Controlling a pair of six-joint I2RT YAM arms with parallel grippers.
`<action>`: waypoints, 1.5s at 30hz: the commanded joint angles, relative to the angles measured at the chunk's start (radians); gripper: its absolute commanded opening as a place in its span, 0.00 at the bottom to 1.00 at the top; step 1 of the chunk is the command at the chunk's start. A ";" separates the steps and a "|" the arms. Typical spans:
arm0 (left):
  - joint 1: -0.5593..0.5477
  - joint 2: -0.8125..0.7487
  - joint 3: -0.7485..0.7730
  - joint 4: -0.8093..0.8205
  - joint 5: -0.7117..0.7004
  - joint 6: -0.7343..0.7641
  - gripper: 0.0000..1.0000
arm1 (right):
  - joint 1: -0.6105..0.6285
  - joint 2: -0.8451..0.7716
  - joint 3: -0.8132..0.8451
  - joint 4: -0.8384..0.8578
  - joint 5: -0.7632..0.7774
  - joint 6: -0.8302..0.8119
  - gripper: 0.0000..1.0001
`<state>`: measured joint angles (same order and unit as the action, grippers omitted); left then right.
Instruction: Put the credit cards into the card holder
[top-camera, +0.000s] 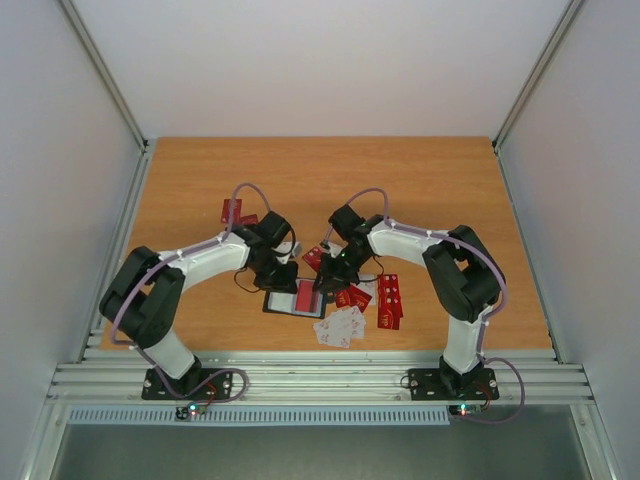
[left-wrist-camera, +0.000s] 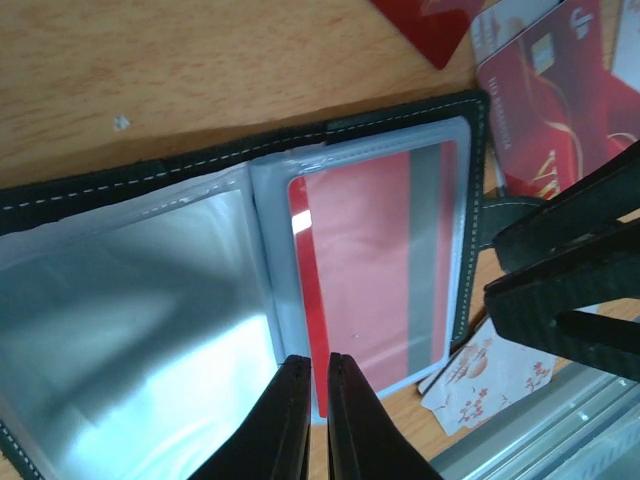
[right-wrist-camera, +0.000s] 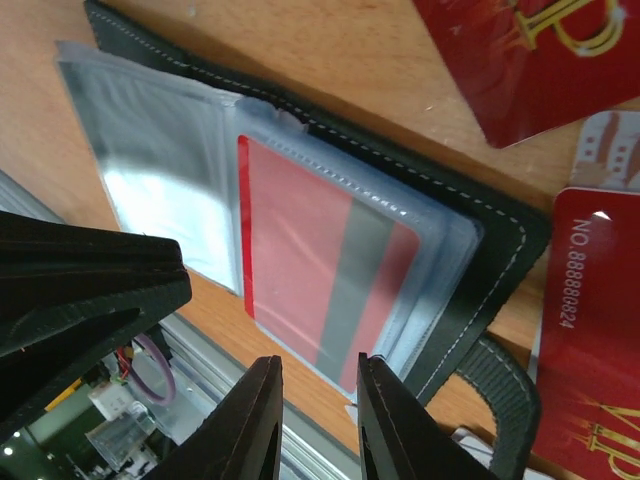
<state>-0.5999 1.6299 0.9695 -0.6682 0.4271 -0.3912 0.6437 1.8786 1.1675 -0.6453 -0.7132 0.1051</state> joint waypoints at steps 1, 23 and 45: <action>0.003 0.039 -0.020 0.033 0.024 0.015 0.09 | -0.008 0.025 -0.006 0.008 0.012 0.038 0.23; 0.002 0.146 -0.009 0.053 0.063 0.037 0.03 | -0.008 0.100 0.015 -0.004 0.025 0.021 0.26; -0.004 0.175 0.015 0.070 0.068 0.007 0.02 | -0.004 0.098 0.055 -0.056 -0.017 -0.057 0.25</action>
<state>-0.5949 1.7622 0.9710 -0.6399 0.5045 -0.3725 0.6357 1.9541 1.2018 -0.6888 -0.7086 0.0769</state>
